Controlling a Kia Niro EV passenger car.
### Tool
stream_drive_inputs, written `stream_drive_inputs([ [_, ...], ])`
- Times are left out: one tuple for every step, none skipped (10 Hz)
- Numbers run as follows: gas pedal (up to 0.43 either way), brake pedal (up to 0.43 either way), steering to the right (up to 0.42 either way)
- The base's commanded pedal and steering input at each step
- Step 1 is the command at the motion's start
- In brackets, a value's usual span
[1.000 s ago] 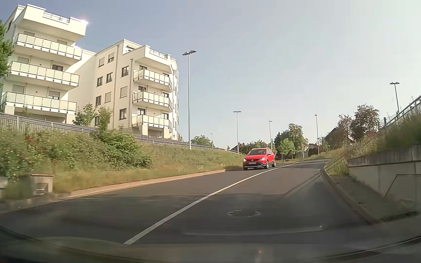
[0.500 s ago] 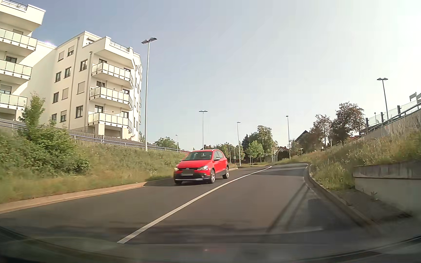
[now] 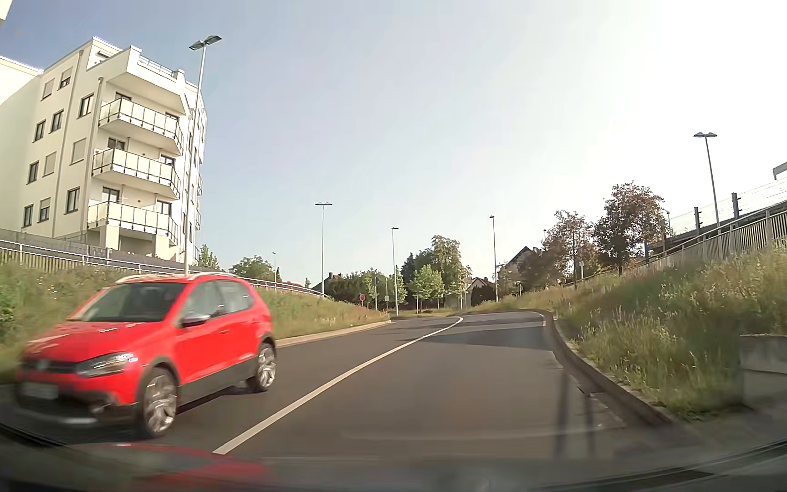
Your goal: Follow the waypoints while adhering to traffic rules and regulations
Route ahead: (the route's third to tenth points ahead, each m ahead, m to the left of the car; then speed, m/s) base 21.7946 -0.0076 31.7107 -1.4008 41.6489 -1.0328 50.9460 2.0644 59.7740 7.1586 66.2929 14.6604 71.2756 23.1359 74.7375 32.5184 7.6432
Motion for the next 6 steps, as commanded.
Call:
stream_drive_inputs([
  [0.197,0.030,0.079],
  [0.197,0.030,0.078],
  [0.197,0.030,0.076],
  [0.197,0.030,0.071],
  [0.197,0.030,0.067],
  [0.197,0.030,0.066],
])
